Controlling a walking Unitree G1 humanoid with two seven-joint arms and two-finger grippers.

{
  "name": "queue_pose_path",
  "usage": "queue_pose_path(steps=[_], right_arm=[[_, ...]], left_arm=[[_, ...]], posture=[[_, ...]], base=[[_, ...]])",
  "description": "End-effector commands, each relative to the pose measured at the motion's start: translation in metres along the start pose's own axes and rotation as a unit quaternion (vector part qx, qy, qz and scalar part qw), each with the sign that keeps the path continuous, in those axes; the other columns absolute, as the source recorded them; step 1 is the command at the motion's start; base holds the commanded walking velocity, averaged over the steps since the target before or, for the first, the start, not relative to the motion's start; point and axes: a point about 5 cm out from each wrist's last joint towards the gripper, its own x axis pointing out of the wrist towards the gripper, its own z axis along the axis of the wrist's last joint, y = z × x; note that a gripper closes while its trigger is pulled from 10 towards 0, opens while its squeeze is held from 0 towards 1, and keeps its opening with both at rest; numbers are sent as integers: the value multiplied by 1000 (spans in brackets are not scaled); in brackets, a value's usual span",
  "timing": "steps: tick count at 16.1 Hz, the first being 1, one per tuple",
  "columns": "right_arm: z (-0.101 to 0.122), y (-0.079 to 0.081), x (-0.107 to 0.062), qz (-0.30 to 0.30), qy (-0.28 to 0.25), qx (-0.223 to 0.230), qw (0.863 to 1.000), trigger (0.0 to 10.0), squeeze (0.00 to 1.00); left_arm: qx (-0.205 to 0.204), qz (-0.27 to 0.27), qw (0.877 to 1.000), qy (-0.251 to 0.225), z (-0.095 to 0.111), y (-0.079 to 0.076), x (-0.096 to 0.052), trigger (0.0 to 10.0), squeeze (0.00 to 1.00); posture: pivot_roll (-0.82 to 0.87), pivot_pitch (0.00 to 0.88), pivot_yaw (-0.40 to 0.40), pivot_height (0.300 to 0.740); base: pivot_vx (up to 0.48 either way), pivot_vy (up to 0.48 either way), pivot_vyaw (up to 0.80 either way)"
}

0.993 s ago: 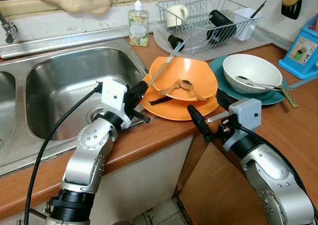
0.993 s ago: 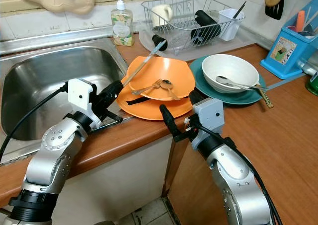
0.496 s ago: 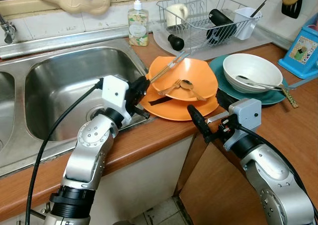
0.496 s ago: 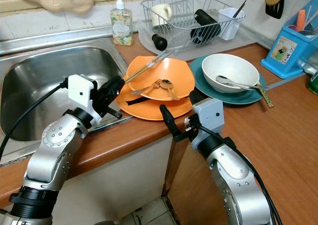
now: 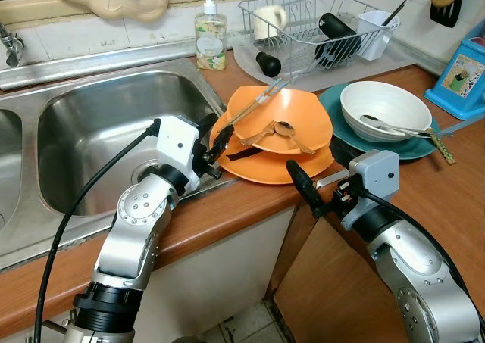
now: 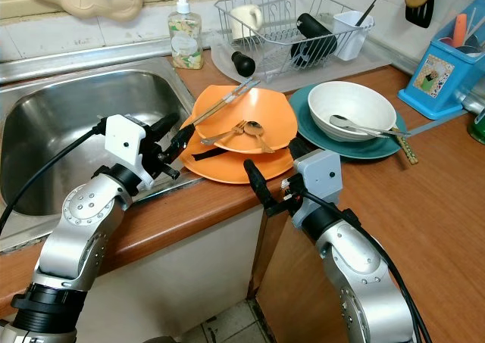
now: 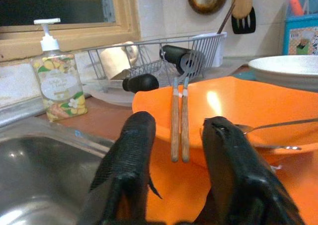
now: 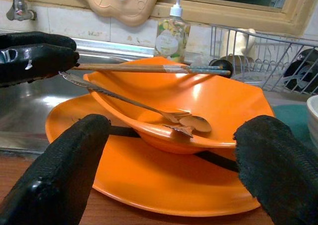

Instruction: Kitchen organization

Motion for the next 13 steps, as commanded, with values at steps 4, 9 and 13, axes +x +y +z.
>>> queue_pose_path(steps=[4, 9, 13], right_arm=[[4, 1, -2, 6, -4, -7, 1000, 10000, 0], [3, 1, -3, 7, -2, -8, 1000, 10000, 0], [3, 2, -2, 8, -1, -7, 1000, 10000, 0]], left_arm=[[14, 4, 1000, 12, -4, 1, 1, 10000, 0], [11, 3, 1000, 15, -6, -1, 3, 10000, 0], [9, 3, 1000, 17, -7, -1, 5, 10000, 0]], posture=[[-39, 0, 9, 740], [-42, 0, 8, 740], [-39, 0, 7, 740]], base=[[0, 0, 0], [0, 0, 0], [0, 0, 0]])
